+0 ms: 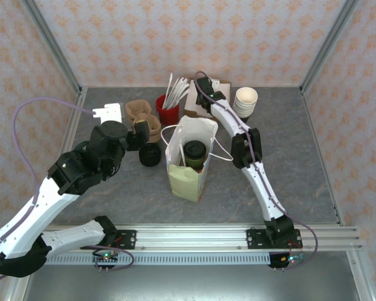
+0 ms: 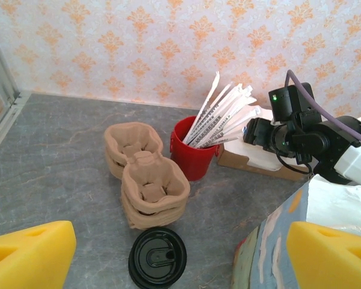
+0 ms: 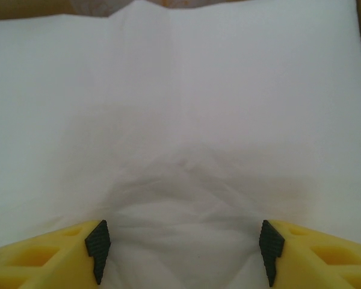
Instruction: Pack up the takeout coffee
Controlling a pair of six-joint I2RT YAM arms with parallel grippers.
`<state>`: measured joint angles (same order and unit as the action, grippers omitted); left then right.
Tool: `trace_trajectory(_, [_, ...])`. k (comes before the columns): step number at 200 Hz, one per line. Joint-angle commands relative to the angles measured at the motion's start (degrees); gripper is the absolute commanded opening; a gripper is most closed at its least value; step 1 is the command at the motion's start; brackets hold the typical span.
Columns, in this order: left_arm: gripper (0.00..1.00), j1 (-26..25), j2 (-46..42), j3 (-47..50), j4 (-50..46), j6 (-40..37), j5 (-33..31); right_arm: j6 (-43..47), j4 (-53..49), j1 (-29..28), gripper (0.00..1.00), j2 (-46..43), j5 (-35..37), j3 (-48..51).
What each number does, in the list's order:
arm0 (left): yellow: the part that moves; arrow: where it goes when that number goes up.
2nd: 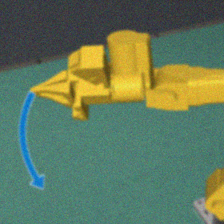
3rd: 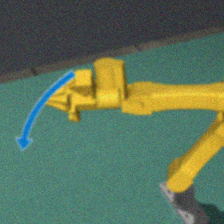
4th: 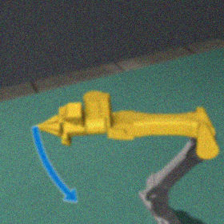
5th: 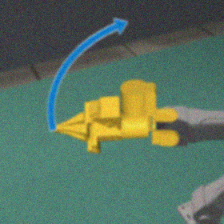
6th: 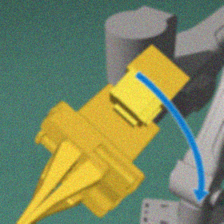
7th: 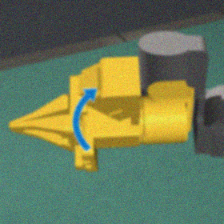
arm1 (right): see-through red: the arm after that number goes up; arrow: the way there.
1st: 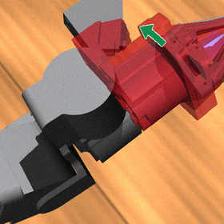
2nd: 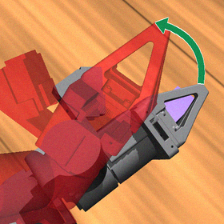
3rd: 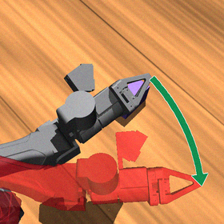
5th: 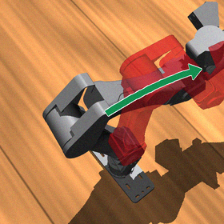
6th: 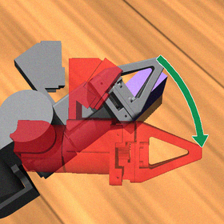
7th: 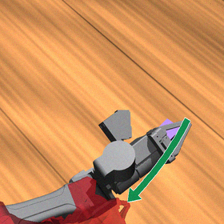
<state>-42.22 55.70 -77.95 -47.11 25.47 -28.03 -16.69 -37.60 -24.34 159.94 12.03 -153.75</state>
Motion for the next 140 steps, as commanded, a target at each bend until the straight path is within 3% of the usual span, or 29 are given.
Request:
trace_trajectory(1, [0.91,0.29,-0.81,-1.41,-2.5,-0.38,-2.87,-1.73,-1.3,-0.03,0.68,0.29,-1.18,-1.82])
trace_trajectory(33, [0.91,0.29,-2.53,-0.65,-3.87,1.11,-2.59,-1.69,-2.46,-0.41,0.67,0.12,-1.54,-1.75])
trace_trajectory(140, [0.92,0.29,-9.12,-1.0,-7.36,1.91,-3.96,-3.5,-1.93,0.16,0.51,-0.57,-3.31,-0.06])
